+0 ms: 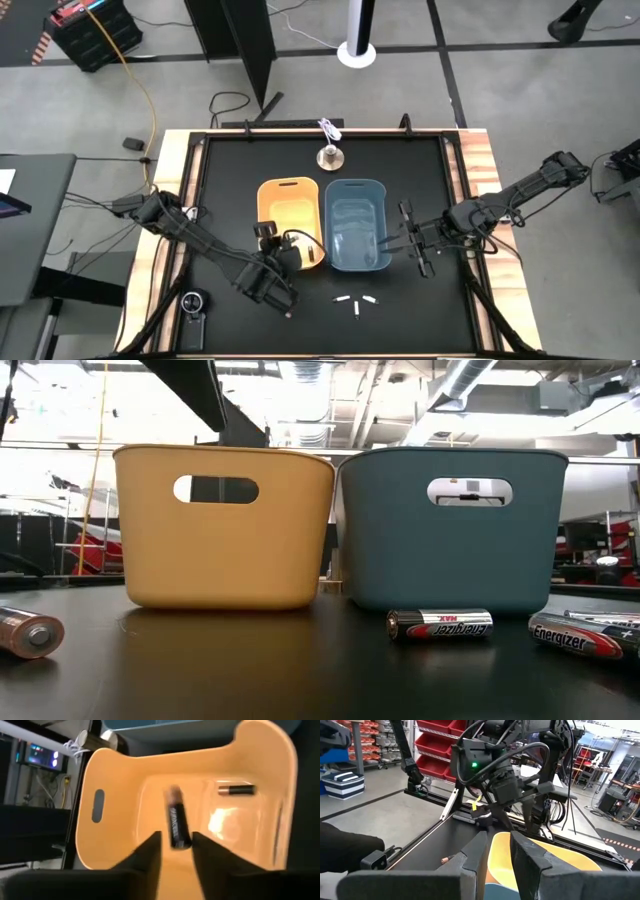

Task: Sort batteries
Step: Put the top black battery into the orange bin, then put the black battery into the orange bin

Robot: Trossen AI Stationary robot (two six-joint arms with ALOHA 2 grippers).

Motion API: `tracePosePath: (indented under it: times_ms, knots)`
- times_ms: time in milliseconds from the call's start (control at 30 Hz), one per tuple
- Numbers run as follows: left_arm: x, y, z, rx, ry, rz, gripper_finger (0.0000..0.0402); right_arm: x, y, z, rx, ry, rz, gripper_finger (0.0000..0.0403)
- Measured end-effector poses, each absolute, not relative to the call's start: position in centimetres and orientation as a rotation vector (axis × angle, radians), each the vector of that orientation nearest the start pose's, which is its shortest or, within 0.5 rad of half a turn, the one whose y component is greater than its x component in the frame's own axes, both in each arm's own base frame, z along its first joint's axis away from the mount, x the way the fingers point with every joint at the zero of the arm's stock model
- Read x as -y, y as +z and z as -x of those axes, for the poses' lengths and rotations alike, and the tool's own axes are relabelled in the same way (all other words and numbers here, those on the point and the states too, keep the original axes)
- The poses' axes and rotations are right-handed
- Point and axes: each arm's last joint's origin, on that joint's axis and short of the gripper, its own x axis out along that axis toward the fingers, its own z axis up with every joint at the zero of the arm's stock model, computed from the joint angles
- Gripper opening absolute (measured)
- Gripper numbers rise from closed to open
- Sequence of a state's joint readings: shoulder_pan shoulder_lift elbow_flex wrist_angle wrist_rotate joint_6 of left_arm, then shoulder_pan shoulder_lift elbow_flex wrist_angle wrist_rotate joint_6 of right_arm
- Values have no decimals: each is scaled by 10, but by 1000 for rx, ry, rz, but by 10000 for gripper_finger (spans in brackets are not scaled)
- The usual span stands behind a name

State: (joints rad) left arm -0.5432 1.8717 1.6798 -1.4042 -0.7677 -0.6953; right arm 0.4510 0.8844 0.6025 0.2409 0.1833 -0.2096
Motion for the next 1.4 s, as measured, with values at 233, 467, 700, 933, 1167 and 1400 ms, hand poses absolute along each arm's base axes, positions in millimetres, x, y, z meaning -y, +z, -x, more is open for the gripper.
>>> tracePosePath:
  times_ms: [233, 467, 700, 933, 1167, 1400]
  knots:
    - [170, 280, -304, -1080, 553, -382, 232, -83, 293, -183, -11, 272, 221, 103]
    - [219, 289, -290, -975, 346, -353, 239, -83, 293, -183, -11, 271, 221, 103]
    - [273, 280, -281, -853, 111, -239, 208, -83, 293, -183, -11, 272, 222, 103]
    - [280, 241, -274, -883, 98, -142, 184, -83, 293, -184, -10, 271, 222, 103]
    - [270, 206, -272, -935, 95, -108, 178, -83, 293, -184, -9, 271, 221, 103]
    - [258, 178, -275, -958, 76, -81, 178, -83, 293, -184, -9, 272, 221, 103]
